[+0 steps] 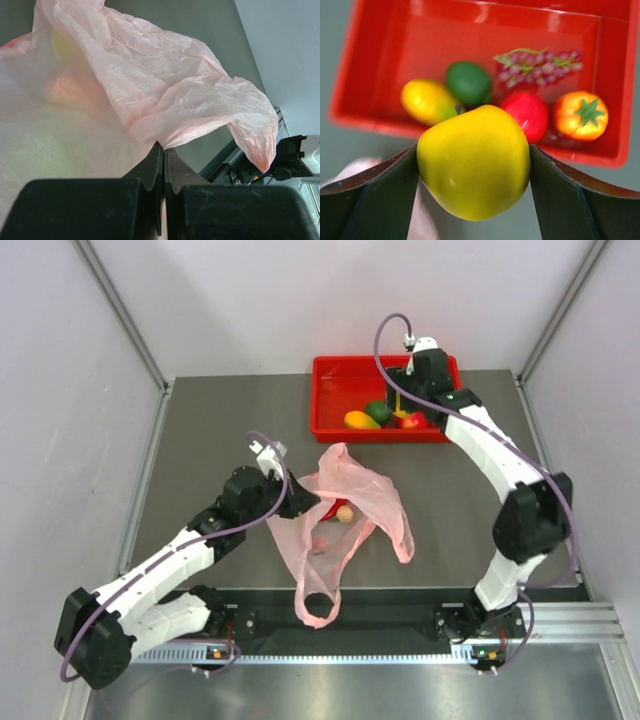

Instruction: Untie the knot of the plastic bag and take out the fruit

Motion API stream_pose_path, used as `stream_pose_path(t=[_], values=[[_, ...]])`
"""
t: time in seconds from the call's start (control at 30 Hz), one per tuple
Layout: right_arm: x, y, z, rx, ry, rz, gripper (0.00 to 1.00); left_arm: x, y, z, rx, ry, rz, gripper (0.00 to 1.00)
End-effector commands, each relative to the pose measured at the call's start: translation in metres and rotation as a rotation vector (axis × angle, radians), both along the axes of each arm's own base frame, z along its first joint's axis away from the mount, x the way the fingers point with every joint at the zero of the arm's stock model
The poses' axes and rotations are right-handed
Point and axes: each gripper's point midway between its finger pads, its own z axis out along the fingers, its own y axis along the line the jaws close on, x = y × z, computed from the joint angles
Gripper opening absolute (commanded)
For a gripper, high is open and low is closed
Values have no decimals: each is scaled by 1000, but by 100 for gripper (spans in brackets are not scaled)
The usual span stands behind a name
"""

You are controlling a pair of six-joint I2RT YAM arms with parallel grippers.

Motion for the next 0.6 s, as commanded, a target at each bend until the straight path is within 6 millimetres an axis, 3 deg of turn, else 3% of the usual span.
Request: stream_pose_path(t=[0.0,0.03,0.07,0.1,0.13,0.17,0.2,0.23,0.27,0.3,0.33,0.37,0.4,0.5,0.53,0.57], values=[[55,-32,23,-8,-110,-166,0,1,-8,32,-53,-83,-43,0],[70,-44,29,3,-134,-213,0,1,-9,31,-51,-83,-44,0],[84,-50,3,-9,-93,-236,0,0,-8,29,-49,-81,-46,0],[93,-56,-3,-11,-84,-258,0,-1,-8,30,-53,-82,-50,0],[105,-68,4,5,-93,-289,0,-1,-8,31,-56,-83,-49,0],[117,-70,-21,-6,-50,-298,0,-1,-9,30,-55,-81,-51,0],[125,-73,-24,-6,-43,-307,1,-2,-9,30,-55,-84,-53,0],[136,-78,-10,4,-75,-320,2,-1,-8,30,-54,-84,-50,0],[143,-78,-29,-10,-41,-323,6,0,-8,30,-54,-87,-47,0],[148,-80,-31,-12,-44,-323,29,-1,-8,29,-52,-87,-49,0],[155,-78,-20,-6,-68,-310,38,0,-8,29,-53,-86,-47,0],[159,-78,-26,-13,-62,-304,44,0,-9,29,-54,-87,-49,0],[161,-78,-25,-14,-65,-303,66,1,-9,29,-56,-85,-46,0],[162,-80,-6,-14,-103,-299,99,2,-9,28,-59,-85,-42,0],[160,-81,-3,-19,-104,-294,100,2,-10,28,-60,-82,-43,0],[155,-83,16,-12,-134,-293,100,2,-10,28,-62,-82,-46,0]])
